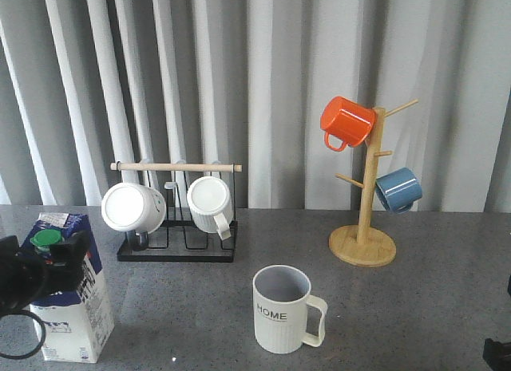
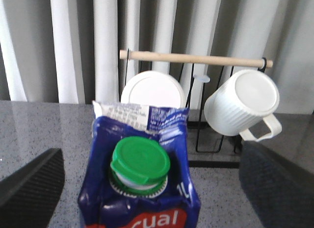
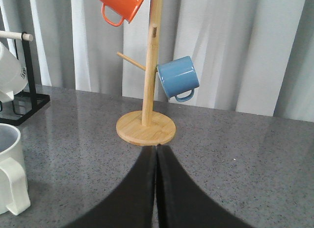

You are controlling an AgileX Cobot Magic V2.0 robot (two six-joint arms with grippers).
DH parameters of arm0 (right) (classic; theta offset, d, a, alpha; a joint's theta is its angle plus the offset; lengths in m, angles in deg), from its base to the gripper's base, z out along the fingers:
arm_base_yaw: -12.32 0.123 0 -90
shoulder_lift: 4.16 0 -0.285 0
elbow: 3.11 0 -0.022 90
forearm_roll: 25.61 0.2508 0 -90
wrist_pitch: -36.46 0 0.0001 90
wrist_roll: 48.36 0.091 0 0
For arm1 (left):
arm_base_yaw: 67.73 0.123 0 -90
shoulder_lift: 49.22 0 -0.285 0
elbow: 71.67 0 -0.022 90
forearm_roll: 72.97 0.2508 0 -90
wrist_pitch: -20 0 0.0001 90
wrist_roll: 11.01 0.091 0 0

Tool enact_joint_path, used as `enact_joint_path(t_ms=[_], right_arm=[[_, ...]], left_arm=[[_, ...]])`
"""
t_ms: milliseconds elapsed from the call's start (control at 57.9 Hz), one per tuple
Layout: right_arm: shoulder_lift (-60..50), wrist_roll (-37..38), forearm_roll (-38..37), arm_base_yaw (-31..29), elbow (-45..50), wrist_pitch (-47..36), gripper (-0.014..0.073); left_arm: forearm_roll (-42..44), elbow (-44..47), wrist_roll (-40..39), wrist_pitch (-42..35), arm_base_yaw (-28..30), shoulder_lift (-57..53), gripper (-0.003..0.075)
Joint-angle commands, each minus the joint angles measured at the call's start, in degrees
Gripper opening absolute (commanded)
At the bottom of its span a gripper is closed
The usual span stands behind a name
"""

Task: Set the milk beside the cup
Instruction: 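Grasp the Pascual milk carton with the left gripper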

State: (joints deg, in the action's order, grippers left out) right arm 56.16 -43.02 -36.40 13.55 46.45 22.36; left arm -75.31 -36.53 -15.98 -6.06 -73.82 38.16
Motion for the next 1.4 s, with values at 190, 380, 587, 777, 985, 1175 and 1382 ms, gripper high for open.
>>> enact_joint_path(t_ms=[190, 380, 587, 777, 985, 1175, 1382], right_arm=[[-0.7, -0.2, 0.1, -0.2, -1.5, -3.7, -0.0010], [-0.7, -0.2, 0.1, -0.2, -1.5, -3.7, -0.0010], [-0.7, -0.2, 0.1, -0.2, -1.5, -3.7, -0.0009], [-0.7, -0.2, 0.1, -0.2, -1.5, -3.7, -0.0009], [-0.7, -0.2, 0.1, -0.2, -1.5, -3.7, -0.0009], [-0.7, -0.2, 0.1, -0.2, -1.5, -3.7, -0.0008], [-0.7, -0.2, 0.1, -0.2, -1.5, -3.7, -0.0008]], left_arm=[[0.1, -2.0, -0.2, -4.7, -0.2, 3.9, 0.0663], [0.1, -2.0, -0.2, -6.9, 0.4, 6.3, 0.0431], [0.1, -2.0, -0.7, -7.2, 0.4, 6.3, 0.0155], [0.1, -2.0, -0.7, -7.2, 0.4, 6.3, 0.0004], [0.1, -2.0, -0.7, -7.3, 0.4, 6.3, -0.0007], [0.1, -2.0, -0.7, -8.2, 0.4, 6.3, -0.0007], [0.1, -2.0, -0.2, -8.1, 0.4, 6.3, -0.0007]])
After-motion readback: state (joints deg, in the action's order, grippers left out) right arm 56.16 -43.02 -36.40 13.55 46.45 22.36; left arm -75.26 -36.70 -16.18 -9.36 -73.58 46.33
